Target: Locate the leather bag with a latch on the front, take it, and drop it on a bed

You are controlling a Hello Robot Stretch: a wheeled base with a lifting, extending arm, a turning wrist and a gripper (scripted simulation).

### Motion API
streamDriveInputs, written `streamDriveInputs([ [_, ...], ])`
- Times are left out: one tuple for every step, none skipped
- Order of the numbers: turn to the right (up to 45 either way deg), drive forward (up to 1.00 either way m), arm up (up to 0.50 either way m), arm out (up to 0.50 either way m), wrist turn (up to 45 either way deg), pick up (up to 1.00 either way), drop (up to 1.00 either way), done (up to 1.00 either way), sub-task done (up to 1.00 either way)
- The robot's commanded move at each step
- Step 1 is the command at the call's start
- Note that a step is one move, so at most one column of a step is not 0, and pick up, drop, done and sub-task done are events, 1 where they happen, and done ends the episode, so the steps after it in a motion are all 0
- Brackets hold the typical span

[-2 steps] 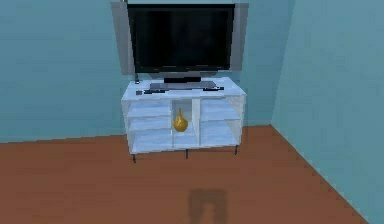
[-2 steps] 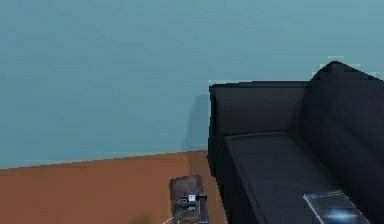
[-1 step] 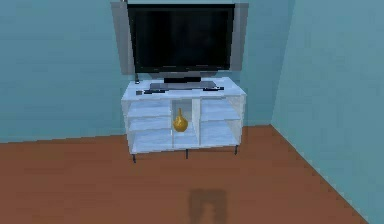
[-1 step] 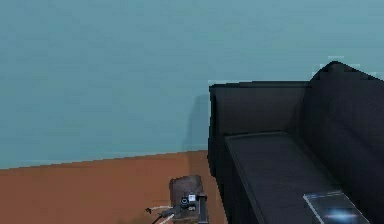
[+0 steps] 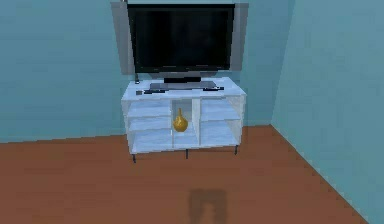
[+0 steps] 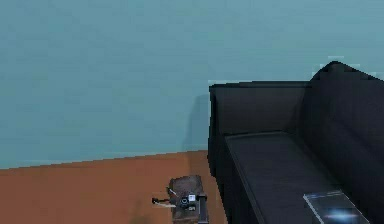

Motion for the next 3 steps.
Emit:
streamDriveInputs([
  [0.0, 0.00, 0.00, 0.00, 15.0, 0.00, 0.00, 0.00, 0.00],
  [0.0, 0.00, -0.30, 0.00, 0.0, 0.00, 0.00, 0.00, 0.00],
  [0.0, 0.00, 0.00, 0.00, 0.0, 1.00, 0.00, 0.00, 0.00],
])
